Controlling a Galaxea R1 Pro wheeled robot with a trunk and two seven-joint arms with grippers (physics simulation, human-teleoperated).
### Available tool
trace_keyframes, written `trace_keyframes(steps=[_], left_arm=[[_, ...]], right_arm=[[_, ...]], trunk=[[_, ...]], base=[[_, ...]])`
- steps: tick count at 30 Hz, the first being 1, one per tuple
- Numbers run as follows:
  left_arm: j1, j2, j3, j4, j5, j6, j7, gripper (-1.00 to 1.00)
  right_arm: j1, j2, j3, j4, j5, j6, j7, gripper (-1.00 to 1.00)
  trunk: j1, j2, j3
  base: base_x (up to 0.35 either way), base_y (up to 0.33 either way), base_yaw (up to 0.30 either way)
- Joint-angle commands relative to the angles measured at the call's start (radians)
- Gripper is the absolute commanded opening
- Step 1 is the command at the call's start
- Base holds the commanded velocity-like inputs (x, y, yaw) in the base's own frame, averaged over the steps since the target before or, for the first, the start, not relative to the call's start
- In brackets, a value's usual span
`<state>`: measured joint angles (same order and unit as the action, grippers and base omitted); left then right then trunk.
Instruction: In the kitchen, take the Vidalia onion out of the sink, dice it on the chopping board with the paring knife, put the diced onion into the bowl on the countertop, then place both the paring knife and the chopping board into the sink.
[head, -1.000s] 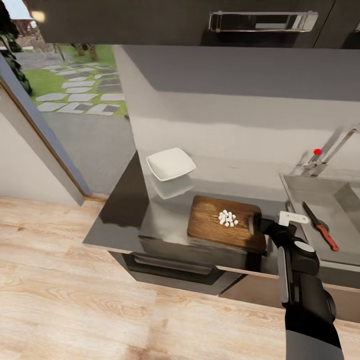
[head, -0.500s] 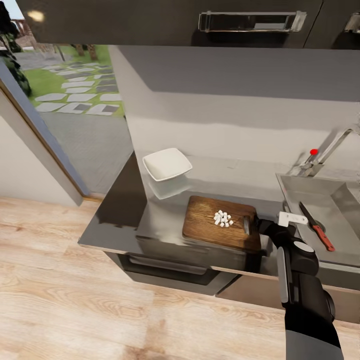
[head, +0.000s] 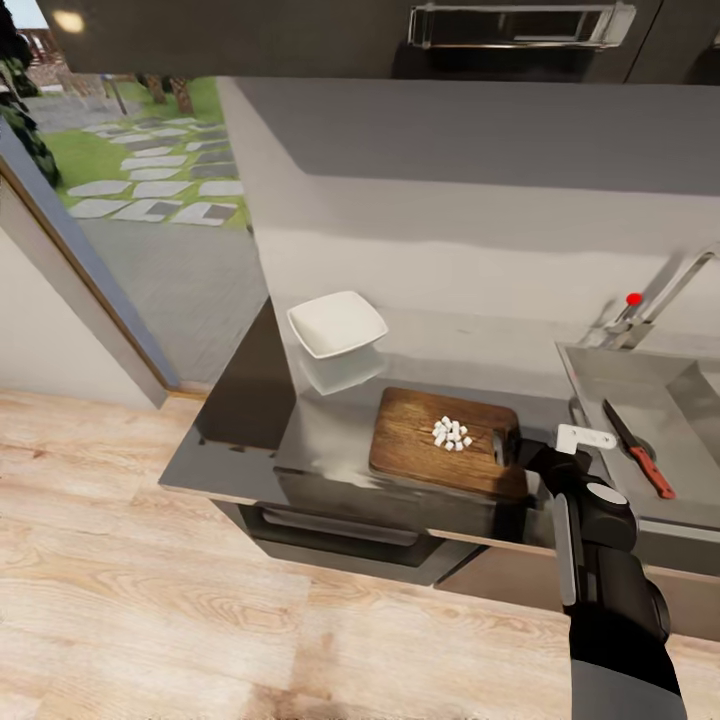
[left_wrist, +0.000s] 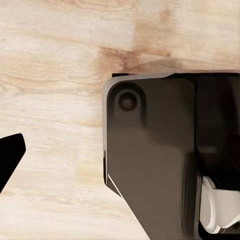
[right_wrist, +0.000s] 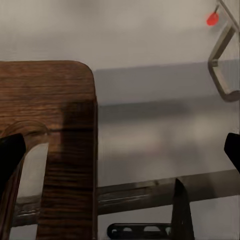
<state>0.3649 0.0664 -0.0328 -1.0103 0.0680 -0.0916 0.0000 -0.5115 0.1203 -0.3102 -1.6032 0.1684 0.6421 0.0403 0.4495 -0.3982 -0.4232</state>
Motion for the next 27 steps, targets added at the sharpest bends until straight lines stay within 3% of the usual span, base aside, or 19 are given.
trace_keyframes(steps=[1,27], left_arm=[[0.000,0.001,-0.002,-0.001,0.007,-0.002,0.000,1.00],[0.000,0.001,-0.002,0.001,0.007,-0.002,0.000,1.00]], right_arm=[[-0.001,0.001,-0.001,-0.001,0.008,0.005,0.004,1.00],[-0.001,0.001,-0.001,0.005,0.008,0.005,0.004,1.00]], trunk=[[0.001,-0.002,-0.003],[0.001,-0.002,-0.031]], base=[[-0.009,0.075,0.000],[0.000,0.003,0.022]])
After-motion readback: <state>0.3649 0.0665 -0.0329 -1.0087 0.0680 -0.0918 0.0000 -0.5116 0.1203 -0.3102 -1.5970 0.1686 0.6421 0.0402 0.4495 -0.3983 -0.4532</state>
